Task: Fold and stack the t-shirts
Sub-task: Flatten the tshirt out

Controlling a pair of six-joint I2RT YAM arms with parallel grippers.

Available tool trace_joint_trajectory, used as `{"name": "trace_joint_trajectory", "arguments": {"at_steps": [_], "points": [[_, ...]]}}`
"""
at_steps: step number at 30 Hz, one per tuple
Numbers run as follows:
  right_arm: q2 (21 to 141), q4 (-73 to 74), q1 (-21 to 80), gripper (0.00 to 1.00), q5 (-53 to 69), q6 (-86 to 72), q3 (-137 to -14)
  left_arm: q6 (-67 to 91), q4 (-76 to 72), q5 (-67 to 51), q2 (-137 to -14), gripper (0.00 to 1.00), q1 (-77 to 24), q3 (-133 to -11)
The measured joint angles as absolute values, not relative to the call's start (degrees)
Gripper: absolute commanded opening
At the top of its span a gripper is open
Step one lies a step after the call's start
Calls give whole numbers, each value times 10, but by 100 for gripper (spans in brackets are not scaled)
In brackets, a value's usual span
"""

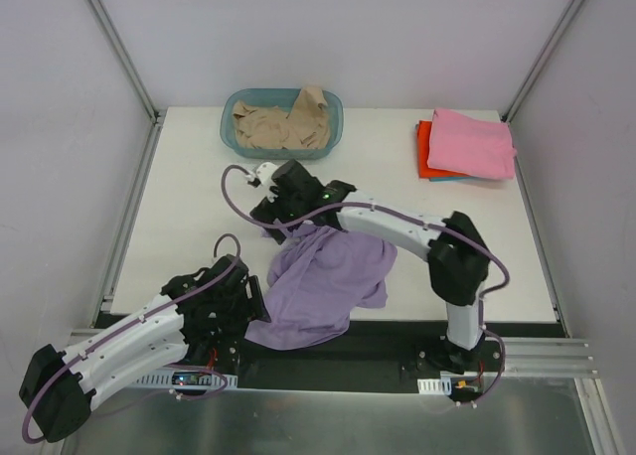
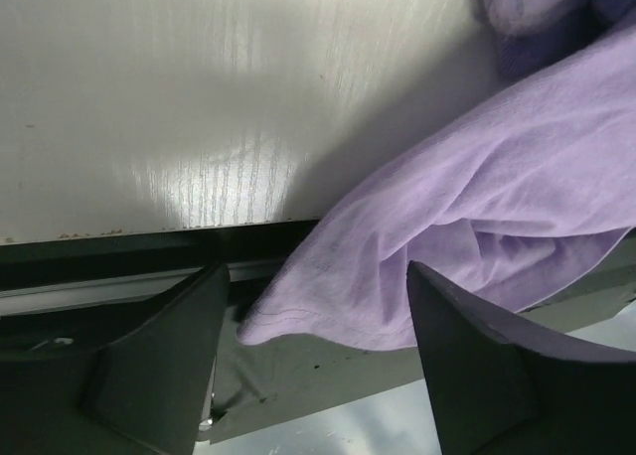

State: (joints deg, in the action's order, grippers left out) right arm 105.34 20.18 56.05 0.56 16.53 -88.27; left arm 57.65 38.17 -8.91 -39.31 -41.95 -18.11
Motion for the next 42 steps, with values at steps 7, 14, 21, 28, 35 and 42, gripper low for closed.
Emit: {"name": "trace_joint_trajectory", "arguments": {"at_steps": [7, 14, 21, 28, 35, 42], "points": [[1229, 236, 569, 95, 18, 225, -1012, 582, 356, -85, -413, 50, -420, -181], [1329, 254, 554, 61, 29, 242, -1091, 590, 298, -87, -488, 0, -420, -178], [1337, 251, 534, 19, 31, 205, -1093, 578, 290, -84, -456, 0, -420, -178], [1162, 199, 489, 1, -24, 128, -944, 568, 303, -21, -410, 0, -420, -218], [867, 150, 412, 2, -169, 94, -827, 522, 353, 116, -381, 0, -420, -341], [693, 185, 404, 2, -312, 125, -821, 422, 367, 258, -342, 0, -420, -559]]}}
